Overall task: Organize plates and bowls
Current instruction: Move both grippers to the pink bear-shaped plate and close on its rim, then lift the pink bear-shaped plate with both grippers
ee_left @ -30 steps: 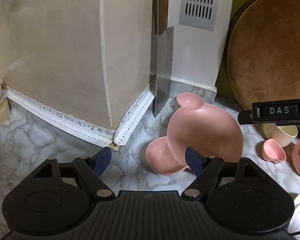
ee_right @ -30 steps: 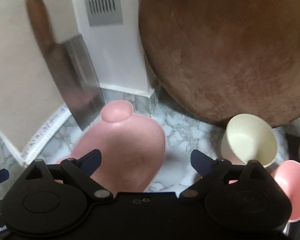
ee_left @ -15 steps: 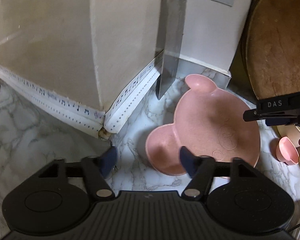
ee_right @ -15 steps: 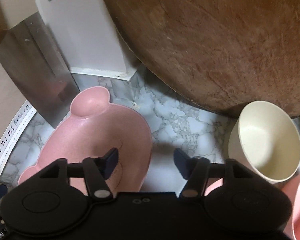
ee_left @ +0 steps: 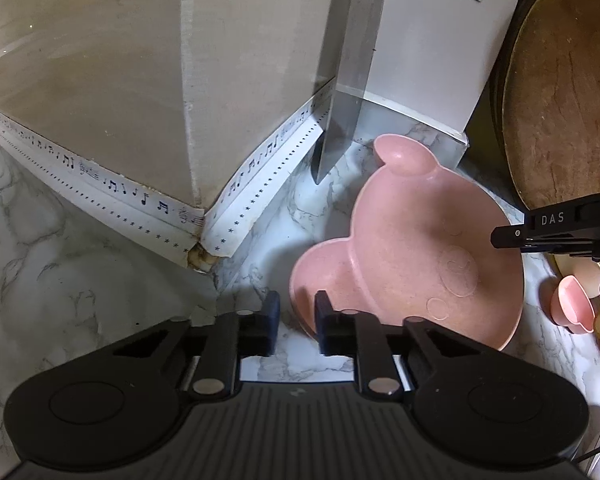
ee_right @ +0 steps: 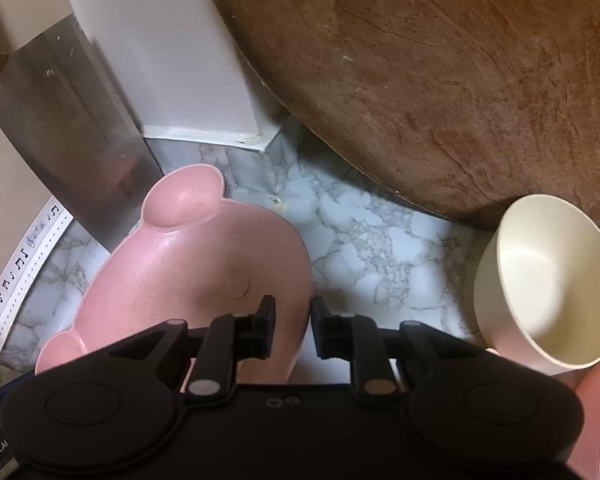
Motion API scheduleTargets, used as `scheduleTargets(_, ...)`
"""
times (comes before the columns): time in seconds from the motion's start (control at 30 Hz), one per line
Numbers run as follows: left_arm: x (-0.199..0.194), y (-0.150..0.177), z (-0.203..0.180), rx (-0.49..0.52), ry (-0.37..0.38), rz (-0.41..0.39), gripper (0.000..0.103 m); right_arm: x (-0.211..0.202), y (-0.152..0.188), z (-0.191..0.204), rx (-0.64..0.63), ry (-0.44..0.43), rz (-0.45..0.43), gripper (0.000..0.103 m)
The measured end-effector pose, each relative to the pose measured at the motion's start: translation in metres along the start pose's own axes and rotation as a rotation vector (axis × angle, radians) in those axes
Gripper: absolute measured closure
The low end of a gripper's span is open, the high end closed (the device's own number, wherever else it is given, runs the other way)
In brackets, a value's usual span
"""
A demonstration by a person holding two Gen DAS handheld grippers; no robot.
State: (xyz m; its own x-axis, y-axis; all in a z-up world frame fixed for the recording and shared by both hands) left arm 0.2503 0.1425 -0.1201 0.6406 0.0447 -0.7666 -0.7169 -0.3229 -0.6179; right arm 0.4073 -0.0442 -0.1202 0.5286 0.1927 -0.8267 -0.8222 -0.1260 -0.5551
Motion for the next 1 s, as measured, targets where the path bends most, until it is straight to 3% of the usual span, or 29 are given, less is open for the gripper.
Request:
scheduleTargets(0.13,0.004,0.0,-0.005,0.03,-0.011,-0.003,0.091,-0.001,0.001,-0.002,0.013,0.011,-0.005,0.094)
scheduleTargets(0.37,0.005,-0.001,-0.001,0.037,-0.019,-0.007,0.093,-0.009,0.01,0.0,0.024,0.017,0.001,0.094)
scheduleTargets(0.83,-0.001,0.006,0.017,0.036,-0.04,-0.008,0.092,-0.045,0.061,0.015,0.044,-0.036,0.055,0.092)
scheduleTargets(1.0,-0.006,0.012,0.021,0.049,-0.028,-0.006,0.093,-0.057,0.071,0.019,0.041,-0.041,0.031,0.092)
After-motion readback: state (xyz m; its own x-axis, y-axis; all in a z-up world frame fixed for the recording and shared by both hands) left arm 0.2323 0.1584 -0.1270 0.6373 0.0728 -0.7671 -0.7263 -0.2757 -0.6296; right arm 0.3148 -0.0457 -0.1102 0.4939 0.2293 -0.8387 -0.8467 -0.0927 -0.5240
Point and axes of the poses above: each gripper's, at about its wrist camera, not at the fingertips, and x roughly the way its jaws point, z to its left, y to its underside, the point moved 4 cm from there along x, roughly the way its jaws point, and after that the axes turned 2 degrees about y, right-handed, at the moved point
